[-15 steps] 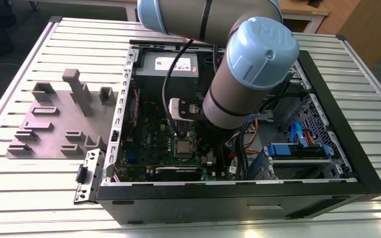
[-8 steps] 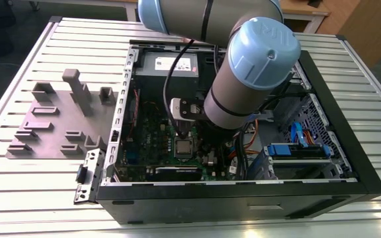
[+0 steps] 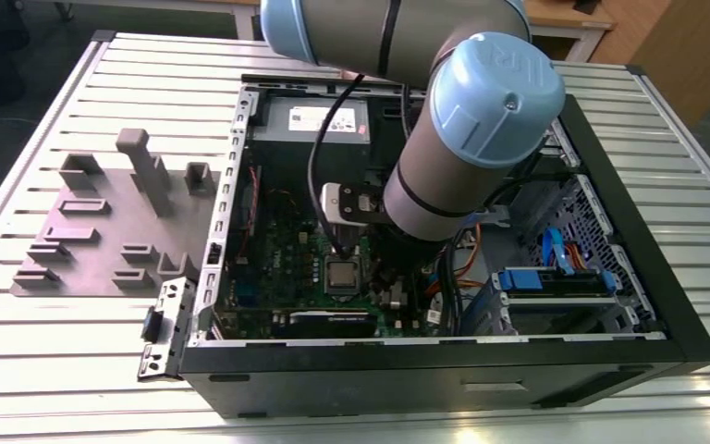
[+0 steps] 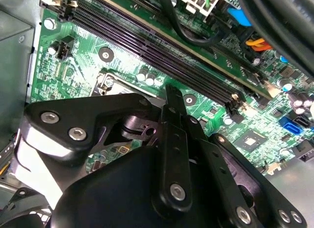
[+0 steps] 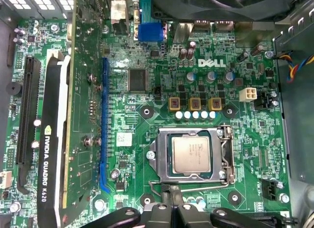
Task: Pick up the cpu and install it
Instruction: 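Install the first cpu locking lever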
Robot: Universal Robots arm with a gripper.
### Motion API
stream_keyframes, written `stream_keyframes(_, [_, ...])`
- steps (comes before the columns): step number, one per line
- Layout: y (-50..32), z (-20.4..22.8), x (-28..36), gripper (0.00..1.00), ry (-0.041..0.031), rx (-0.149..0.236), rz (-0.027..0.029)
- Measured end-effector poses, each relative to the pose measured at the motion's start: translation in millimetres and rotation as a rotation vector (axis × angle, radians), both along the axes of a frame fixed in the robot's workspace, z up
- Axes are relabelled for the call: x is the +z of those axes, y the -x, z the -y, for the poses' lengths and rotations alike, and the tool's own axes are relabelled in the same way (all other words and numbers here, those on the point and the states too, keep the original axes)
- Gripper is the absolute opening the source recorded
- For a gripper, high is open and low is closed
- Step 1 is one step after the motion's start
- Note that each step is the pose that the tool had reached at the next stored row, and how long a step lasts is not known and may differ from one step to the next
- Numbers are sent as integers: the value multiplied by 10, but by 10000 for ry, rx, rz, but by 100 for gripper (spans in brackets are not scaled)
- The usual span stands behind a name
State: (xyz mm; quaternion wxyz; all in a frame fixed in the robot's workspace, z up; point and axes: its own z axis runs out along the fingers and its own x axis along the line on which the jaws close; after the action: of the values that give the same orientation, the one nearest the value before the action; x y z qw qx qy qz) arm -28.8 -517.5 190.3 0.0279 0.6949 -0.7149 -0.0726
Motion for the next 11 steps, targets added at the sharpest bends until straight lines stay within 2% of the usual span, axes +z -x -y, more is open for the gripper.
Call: stream_keyframes(11, [-29, -4, 0, 11, 1, 0, 0])
